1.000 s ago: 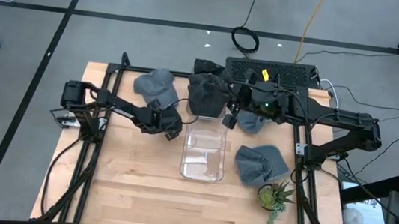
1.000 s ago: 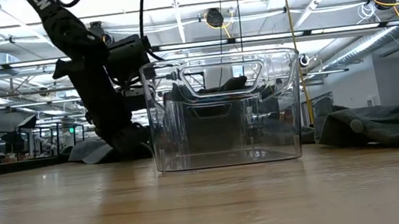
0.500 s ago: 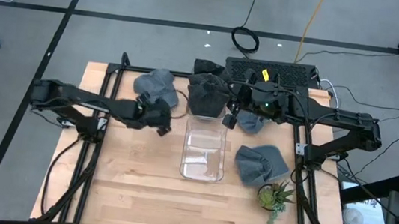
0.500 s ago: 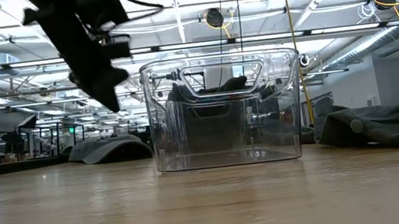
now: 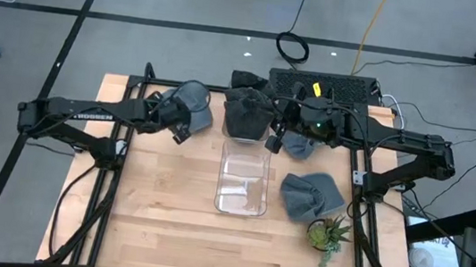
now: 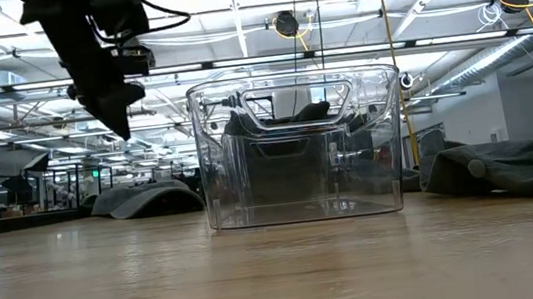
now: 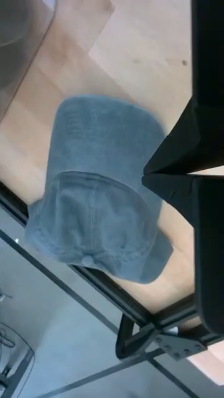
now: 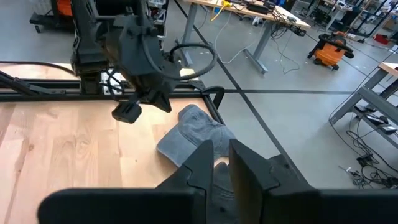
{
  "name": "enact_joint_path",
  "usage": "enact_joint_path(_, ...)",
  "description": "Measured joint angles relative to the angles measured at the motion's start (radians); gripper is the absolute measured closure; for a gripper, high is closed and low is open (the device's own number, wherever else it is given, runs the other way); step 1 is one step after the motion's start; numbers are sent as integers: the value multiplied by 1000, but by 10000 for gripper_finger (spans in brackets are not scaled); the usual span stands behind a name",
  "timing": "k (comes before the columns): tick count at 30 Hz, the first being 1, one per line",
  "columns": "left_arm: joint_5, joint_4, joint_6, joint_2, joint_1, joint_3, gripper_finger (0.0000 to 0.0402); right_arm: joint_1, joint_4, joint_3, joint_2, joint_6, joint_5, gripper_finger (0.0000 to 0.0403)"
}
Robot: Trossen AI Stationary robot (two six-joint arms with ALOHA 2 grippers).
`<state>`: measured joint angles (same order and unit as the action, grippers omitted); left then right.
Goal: Pick & Place hat
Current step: Put the top left blue cap into the bottom transparent bin
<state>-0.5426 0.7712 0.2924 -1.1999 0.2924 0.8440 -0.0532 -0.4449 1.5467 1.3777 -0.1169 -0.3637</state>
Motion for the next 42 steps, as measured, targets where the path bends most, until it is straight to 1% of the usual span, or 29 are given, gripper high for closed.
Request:
enact_joint_path(4,26,9,-50,3,-1,0,400,0,1,0,0,0,0,362)
enact_joint_path(7,53,16,-143,2,-8,-1,400,0,9,0,0,0,-1,362)
enact_joint_path(10,89,11,-279,2,-14,0,401,0,8,0,0,0,-1,362)
enact_joint_path(17,252,-9,-660,2,-18,0,401,0,8,0,0,0,-1,362)
enact_joint_path(20,256,-37,-752,2,-32,0,401,0,11,0,0,0,-2,362)
enact_joint_path(24,207,-43,-784,1,-42,0,401,0,29,0,3,0,-5,362)
enact_joint_path(27,201,-49,-822,-13,-53,0,398,0,30,0,3,-16,-5,360)
enact_joint_path(31,198,-80,-774,-17,-64,0,374,0,30,0,3,-31,-5,349)
enact_joint_path(33,185,-96,-712,-21,-77,0,354,0,29,0,3,-32,-6,340)
enact_joint_path(36,136,-123,-634,-18,-95,0,314,0,24,0,3,-39,-6,327)
enact_joint_path(40,80,-121,-552,-19,-125,0,245,0,14,0,4,-60,-8,308)
enact_joint_path(42,58,-108,-512,-19,-135,0,210,0,21,0,4,-61,-31,300)
